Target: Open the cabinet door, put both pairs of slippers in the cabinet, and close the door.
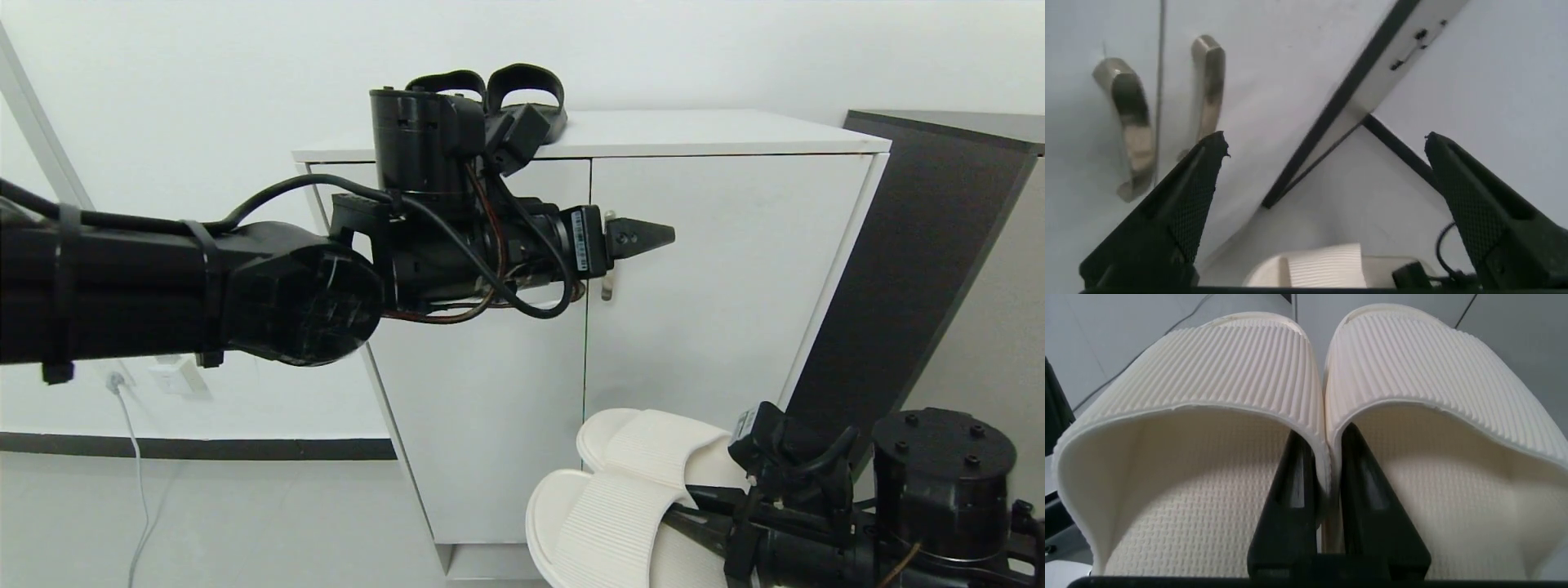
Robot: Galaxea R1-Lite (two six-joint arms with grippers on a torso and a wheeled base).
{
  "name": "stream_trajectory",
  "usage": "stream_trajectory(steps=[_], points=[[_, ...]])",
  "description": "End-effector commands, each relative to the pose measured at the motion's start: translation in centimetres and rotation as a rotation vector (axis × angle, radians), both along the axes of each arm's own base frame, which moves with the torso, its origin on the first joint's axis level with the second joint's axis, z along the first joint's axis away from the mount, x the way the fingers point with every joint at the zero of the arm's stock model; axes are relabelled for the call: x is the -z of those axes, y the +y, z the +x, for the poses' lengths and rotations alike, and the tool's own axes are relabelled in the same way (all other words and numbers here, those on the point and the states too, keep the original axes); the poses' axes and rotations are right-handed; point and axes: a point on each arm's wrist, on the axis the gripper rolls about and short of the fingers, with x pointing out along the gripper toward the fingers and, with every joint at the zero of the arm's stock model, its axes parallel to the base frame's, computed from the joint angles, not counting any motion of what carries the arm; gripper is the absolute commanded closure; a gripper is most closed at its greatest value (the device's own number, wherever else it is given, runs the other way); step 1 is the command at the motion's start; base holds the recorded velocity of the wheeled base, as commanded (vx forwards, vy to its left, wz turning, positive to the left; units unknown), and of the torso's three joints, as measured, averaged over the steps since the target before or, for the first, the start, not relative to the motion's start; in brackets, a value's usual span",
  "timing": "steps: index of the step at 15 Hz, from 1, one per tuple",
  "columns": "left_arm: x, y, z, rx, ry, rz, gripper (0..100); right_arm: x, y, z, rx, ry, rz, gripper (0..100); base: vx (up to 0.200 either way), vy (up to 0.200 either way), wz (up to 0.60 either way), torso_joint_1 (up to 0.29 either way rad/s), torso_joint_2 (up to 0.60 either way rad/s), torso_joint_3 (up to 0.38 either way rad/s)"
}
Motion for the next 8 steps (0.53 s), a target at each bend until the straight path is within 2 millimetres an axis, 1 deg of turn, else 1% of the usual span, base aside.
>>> stream_trajectory(steps=[1,4,8], points=[[-0.2,-0.7,0.2,-0.023,-0.016,0.009,0,0.1,0.0,0.0,-0.001,0.003,-0.002,100,0.0,0.0,0.0,0.0,0.0,0.0],[0.0,-1.4,1.3,-0.07,-0.024,0.021,0,0.1,0.1,0.0,-0.001,0.005,-0.003,100,0.0,0.0,0.0,0.0,0.0,0.0],[0.2,-1.9,2.0,-0.072,-0.013,0.033,0,0.3,0.1,0.1,-0.002,0.007,-0.007,100,0.0,0.0,0.0,0.0,0.0,0.0]])
